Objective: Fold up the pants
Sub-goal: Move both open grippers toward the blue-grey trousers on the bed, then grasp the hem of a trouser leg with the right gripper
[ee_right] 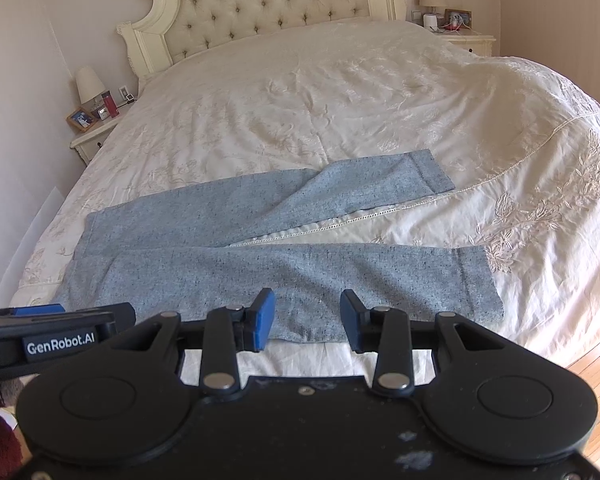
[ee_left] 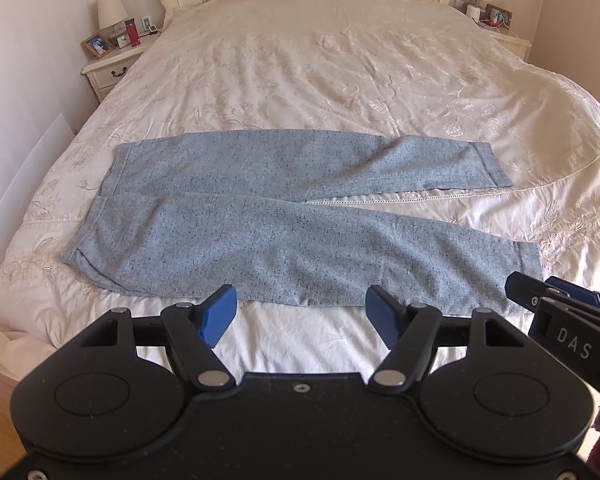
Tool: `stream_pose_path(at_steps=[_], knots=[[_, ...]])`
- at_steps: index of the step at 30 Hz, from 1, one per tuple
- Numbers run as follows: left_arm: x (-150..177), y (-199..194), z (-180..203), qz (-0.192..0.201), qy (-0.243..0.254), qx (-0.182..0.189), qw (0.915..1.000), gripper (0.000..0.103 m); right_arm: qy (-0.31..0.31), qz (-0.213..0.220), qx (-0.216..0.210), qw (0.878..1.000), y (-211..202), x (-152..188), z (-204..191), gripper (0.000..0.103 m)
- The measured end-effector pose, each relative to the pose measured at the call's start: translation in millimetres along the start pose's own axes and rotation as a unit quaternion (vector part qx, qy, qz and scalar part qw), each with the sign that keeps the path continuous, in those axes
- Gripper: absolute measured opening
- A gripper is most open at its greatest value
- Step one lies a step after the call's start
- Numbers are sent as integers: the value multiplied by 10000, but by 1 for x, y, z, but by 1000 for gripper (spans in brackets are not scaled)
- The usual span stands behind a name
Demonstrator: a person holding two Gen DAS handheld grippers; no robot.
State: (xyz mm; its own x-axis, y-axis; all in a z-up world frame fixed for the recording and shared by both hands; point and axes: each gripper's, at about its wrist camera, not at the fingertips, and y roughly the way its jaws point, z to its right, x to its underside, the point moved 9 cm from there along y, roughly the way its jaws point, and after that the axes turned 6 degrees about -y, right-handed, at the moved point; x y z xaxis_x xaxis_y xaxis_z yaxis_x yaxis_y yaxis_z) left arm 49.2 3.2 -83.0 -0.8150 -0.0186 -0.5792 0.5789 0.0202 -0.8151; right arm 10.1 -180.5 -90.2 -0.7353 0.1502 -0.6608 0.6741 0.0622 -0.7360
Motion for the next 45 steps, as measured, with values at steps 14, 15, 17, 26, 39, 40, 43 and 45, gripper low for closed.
stream_pose_path(at_steps=[14, 15, 17, 26, 39, 40, 43, 45], knots=[[-4, 45, -15, -540, -103, -141, 9984, 59, 131, -724, -89, 9972, 53, 10, -11, 39], [-8, 50, -15, -547, -90, -151, 9983, 59, 145, -776, -60, 9969, 60, 9, -11, 39], [-18, 64, -15, -556, -88, -103, 9984, 59, 170, -855, -3, 9962, 71, 5, -8, 39], [-79, 130, -6, -425, 104, 170, 9989, 58, 308, -1037, 517, 9928, 136, -45, 26, 39], [-126, 203, 10, -583, 295, -67, 9978, 58, 571, -1053, 1000, 9878, 214, -117, 123, 39], [-127, 207, 12, -597, 234, -92, 9979, 58, 526, -1043, 988, 9882, 222, -123, 131, 39], [-129, 216, 17, -555, 89, -304, 9980, 58, 347, -1008, 912, 9901, 248, -143, 158, 39], [-128, 220, 21, -592, -42, -460, 9972, 58, 270, -1061, 820, 9906, 267, -152, 175, 39]])
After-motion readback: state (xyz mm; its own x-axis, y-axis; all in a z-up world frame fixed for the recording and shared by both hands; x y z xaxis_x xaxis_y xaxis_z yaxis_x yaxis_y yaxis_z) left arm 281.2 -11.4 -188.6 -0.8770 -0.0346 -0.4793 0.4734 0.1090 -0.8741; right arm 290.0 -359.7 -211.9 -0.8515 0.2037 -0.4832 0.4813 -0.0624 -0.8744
